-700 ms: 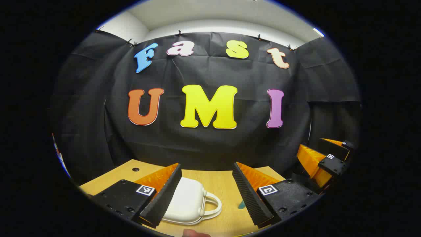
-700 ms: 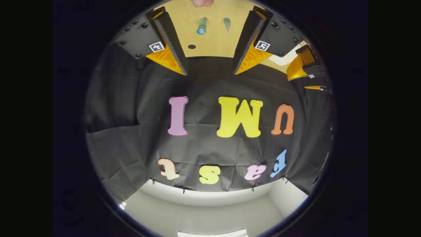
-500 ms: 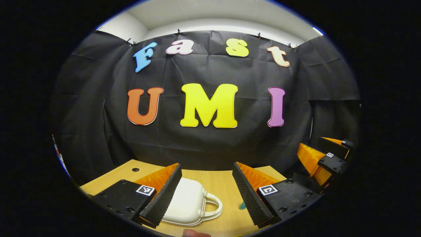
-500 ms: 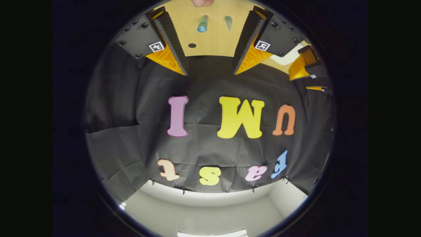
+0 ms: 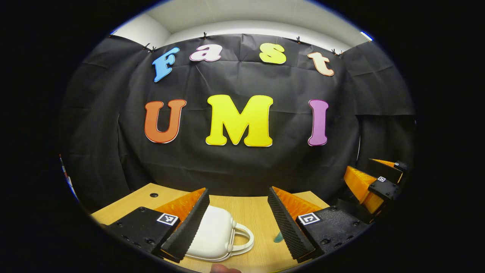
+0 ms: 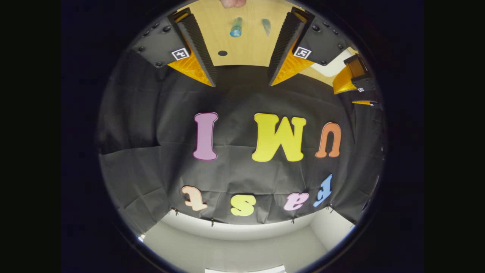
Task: First open the suitcase, pack the skin care products into it, and then close the suitcase.
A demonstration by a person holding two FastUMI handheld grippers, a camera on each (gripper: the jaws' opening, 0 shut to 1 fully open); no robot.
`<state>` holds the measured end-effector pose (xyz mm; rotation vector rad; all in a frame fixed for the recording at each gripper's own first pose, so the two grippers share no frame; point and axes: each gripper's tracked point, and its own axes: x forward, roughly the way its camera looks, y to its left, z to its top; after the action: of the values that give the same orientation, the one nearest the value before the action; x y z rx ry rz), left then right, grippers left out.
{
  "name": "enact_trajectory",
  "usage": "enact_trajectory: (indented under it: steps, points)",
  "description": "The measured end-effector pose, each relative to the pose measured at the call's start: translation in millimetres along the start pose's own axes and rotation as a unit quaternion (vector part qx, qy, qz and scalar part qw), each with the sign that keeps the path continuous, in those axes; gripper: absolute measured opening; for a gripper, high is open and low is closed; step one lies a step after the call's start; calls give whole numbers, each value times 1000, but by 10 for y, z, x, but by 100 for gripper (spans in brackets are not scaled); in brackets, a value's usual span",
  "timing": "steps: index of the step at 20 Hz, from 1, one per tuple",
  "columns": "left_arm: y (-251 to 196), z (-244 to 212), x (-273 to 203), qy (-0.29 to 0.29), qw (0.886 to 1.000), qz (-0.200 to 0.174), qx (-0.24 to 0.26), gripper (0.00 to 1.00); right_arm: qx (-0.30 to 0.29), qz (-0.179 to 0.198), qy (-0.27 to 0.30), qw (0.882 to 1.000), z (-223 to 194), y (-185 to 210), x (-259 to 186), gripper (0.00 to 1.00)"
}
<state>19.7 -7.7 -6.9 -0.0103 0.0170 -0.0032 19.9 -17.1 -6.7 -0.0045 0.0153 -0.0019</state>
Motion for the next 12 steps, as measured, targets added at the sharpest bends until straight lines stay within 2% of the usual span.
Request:
enact_trajectory:
  steps: [5,9,12]
  points:
    - [-19,-111,79,10,1000,-8,15,98,-2,-2,10,1000,-122,-40,40,81]
    - [-3,-282,185,19,997,-16,79,99,-10,-13,21,1000,-226,-178,36,81]
    - [-119,-443,248,26,991,-37,128,99,-17,-23,31,999,-315,-325,19,81]
